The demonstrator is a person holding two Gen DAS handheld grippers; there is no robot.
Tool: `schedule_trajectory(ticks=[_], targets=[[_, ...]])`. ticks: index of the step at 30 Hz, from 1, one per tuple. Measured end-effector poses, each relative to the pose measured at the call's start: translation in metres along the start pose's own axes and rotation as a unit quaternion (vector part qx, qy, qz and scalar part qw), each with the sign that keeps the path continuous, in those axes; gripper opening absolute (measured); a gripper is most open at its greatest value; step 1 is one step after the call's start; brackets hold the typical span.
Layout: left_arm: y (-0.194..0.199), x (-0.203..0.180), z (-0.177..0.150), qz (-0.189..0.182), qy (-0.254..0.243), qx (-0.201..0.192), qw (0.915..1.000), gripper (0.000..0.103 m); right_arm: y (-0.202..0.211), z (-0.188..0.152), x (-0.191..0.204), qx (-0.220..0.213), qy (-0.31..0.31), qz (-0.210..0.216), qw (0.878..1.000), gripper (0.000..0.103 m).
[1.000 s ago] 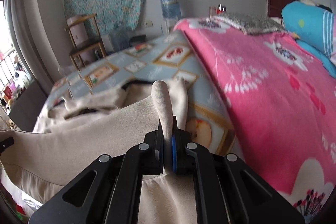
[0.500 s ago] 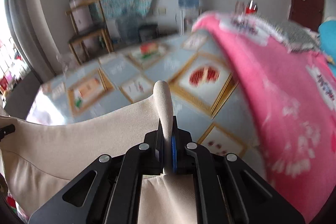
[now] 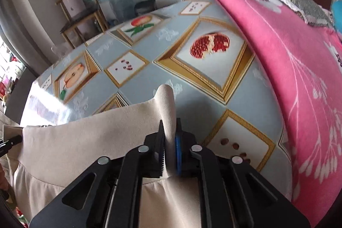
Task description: Fold large clothes
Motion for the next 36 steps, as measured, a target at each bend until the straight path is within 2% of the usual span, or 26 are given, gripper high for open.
schedule_trajectory(ticks=[2, 4, 7, 9, 11, 13, 16, 17, 19, 21, 24, 26, 29, 31, 32, 35, 36], targets=[[0.025, 0.007, 0.004, -0.01, 0.019, -0.032, 0.9993, 0.026, 0.023, 0.003, -0.004, -0.021, -0.003, -0.001, 1.0, 0.021], [0.056, 0.015, 0.006, -0.004, 0.028, -0.068, 0.9973, 0.029, 0.063, 0.006, -0.012, -0.064, 0.006, -0.02, 0.998, 0.027], [0.102, 0.015, -0.004, -0.007, 0.027, -0.111, 0.9935, 0.029, 0.111, -0.012, -0.018, -0.094, 0.032, -0.02, 0.995, 0.027], [0.124, 0.004, -0.023, -0.031, 0.019, -0.12, 0.9921, 0.029, 0.133, -0.039, -0.01, -0.089, 0.065, -0.011, 0.994, 0.027], [0.131, -0.01, -0.05, -0.049, 0.005, -0.113, 0.9924, 0.029, 0.144, -0.07, -0.001, -0.077, 0.095, 0.002, 0.993, 0.027], [0.124, -0.02, -0.082, -0.061, 0.003, -0.089, 0.9941, 0.029, 0.147, -0.11, 0.003, -0.053, 0.111, 0.022, 0.992, 0.026], [0.099, -0.019, -0.124, -0.052, 0.02, -0.05, 0.9972, 0.029, 0.125, -0.157, -0.014, -0.002, 0.099, 0.018, 0.995, 0.022], [0.082, -0.012, -0.142, -0.039, 0.033, -0.027, 0.9984, 0.029, 0.116, -0.166, -0.022, 0.008, 0.089, 0.021, 0.996, 0.022], [0.067, -0.006, -0.158, -0.04, 0.044, -0.02, 0.9981, 0.032, 0.114, -0.169, -0.03, 0.004, 0.067, 0.046, 0.997, 0.021], [0.075, -0.002, -0.159, -0.045, 0.063, -0.031, 0.9965, 0.032, 0.119, -0.164, -0.032, 0.015, 0.053, 0.034, 0.998, 0.02], [0.097, -0.003, -0.152, -0.019, 0.045, -0.053, 0.9974, 0.03, 0.136, -0.16, -0.025, 0.001, 0.078, -0.004, 0.997, 0.02], [0.113, -0.012, -0.146, -0.015, 0.028, -0.072, 0.9969, 0.03, 0.154, -0.159, -0.015, -0.027, 0.085, 0.002, 0.996, 0.02], [0.127, -0.037, -0.136, -0.029, -0.001, -0.094, 0.9951, 0.03, 0.15, -0.168, -0.007, -0.03, 0.087, 0.006, 0.996, 0.021], [0.119, -0.059, -0.135, -0.032, -0.022, -0.087, 0.9954, 0.03, 0.127, -0.179, -0.015, 0.0, 0.09, -0.021, 0.996, 0.022], [0.112, -0.064, -0.14, -0.028, -0.029, -0.078, 0.9961, 0.031, 0.116, -0.185, -0.022, 0.001, 0.091, -0.024, 0.996, 0.023], [0.079, -0.061, -0.159, 0.003, -0.032, -0.03, 0.999, 0.031, 0.125, -0.183, -0.024, 0.008, 0.072, -0.024, 0.997, 0.023], [0.083, -0.06, -0.159, -0.001, -0.027, -0.042, 0.9987, 0.031, 0.134, -0.18, -0.021, -0.002, 0.077, -0.034, 0.996, 0.023]])
Point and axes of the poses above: each gripper's, at about its wrist camera, not at the fingertips, and y roughly against the way its jaws point, x to its left, z to its top, the point moved 9 cm from there along -y, roughly the way its jaws point, and after that the axes turned 3 degrees about -y, right-handed, at the moved point
